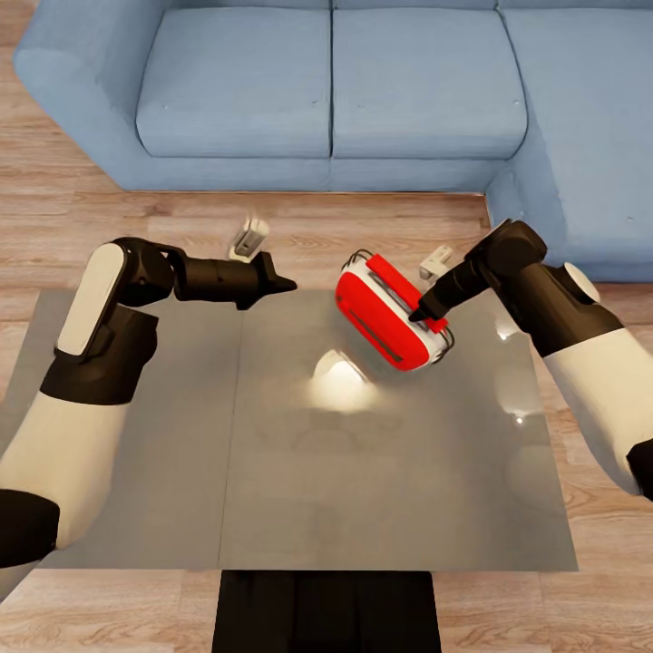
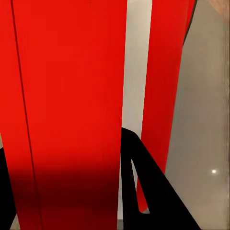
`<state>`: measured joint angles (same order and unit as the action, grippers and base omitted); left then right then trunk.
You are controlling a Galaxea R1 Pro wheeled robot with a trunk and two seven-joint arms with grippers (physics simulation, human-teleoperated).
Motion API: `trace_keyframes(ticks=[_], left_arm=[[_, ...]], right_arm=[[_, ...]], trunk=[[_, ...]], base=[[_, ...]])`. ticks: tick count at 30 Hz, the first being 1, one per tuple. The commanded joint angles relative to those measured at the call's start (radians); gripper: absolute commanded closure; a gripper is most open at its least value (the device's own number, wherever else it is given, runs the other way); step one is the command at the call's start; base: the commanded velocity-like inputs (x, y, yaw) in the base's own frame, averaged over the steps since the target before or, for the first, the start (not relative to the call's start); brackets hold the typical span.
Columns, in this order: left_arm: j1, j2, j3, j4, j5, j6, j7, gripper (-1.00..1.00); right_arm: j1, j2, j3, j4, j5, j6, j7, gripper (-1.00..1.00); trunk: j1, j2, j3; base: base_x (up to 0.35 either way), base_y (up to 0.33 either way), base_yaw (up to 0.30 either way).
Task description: Turn on the radio receiver that's on the table in the living room.
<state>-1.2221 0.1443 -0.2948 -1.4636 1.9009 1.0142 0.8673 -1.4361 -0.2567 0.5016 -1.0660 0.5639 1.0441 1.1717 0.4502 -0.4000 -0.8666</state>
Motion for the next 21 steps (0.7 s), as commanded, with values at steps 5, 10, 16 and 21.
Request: trace_keyframes(ticks=[5, 10, 16, 21], left_arm=[[0.004, 0.000, -0.008, 0.054, 0.000, 0.002, -0.001, 1.00], [0.004, 0.000, -0.044, 0.079, -0.002, 0.001, -0.002, 1.00], [0.004, 0.000, -0.055, 0.084, -0.003, 0.001, -0.002, 1.00], [0.004, -0.001, -0.056, 0.082, -0.002, 0.000, -0.003, 1.00]], right_arm=[[-0.001, 0.002, -0.001, -0.009, -0.010, 0.003, -0.048, 1.00], [0.021, 0.004, -0.002, -0.025, -0.013, 0.003, -0.087, 1.00], [0.055, 0.005, -0.004, -0.041, -0.015, 0.003, -0.110, 1.00], [0.058, 0.005, -0.005, -0.031, -0.014, 0.003, -0.129, 1.00]], trunk=[[0.000, 0.000, 0.000], [0.000, 0.000, 0.000], [0.000, 0.000, 0.000], [0.000, 0.000, 0.000]], base=[[0.000, 0.000, 0.000], [0.000, 0.000, 0.000], [0.000, 0.000, 0.000], [0.000, 0.000, 0.000]])
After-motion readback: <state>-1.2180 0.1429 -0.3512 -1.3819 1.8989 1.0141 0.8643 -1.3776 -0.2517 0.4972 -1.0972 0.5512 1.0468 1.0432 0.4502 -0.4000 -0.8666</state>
